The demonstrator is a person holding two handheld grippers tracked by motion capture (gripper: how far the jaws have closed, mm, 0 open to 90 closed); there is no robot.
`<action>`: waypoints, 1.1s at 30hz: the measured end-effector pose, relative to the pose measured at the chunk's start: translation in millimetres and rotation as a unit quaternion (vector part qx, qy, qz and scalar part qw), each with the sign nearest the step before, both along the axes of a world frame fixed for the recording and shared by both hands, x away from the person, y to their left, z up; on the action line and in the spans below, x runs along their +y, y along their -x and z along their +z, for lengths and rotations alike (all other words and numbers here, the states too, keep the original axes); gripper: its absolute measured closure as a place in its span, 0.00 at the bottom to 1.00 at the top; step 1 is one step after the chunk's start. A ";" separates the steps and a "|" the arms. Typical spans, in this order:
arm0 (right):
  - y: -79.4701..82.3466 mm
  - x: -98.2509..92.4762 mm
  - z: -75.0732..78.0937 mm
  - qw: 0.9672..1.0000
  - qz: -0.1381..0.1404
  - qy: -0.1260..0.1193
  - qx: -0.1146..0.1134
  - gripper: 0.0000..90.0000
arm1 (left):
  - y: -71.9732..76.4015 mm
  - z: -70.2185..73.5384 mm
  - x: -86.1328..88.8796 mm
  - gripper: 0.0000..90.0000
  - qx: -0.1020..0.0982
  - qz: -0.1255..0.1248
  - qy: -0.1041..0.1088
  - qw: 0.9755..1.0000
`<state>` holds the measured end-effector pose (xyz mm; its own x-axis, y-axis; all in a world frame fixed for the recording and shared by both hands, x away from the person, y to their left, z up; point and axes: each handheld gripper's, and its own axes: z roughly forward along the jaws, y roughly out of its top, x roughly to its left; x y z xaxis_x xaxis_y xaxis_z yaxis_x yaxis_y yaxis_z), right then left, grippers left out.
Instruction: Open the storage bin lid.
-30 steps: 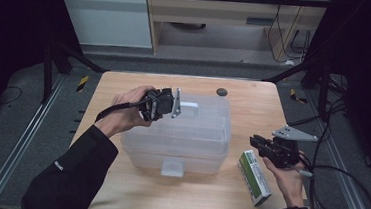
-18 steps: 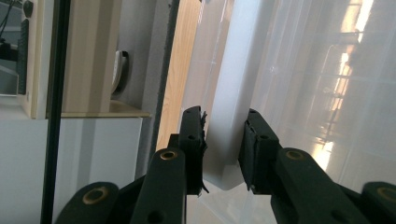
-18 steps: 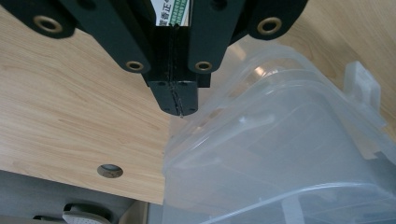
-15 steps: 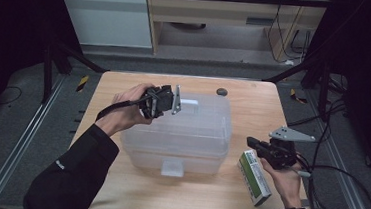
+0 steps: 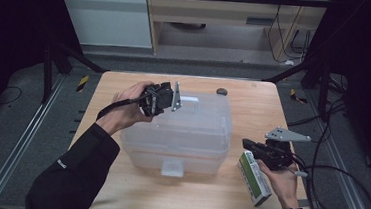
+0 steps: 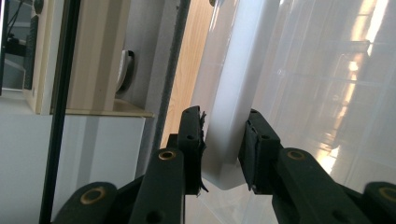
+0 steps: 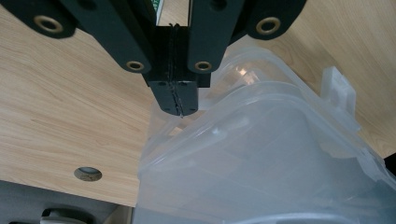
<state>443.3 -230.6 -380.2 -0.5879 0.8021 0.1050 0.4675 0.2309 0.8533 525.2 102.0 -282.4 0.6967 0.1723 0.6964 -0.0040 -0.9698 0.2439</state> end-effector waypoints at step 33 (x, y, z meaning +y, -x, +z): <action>-2.4 26.7 -8.5 0.999 0.038 0.004 0.016 1.00 | -18.0 6.8 0.9 0.77 -0.002 0.019 0.037 0.999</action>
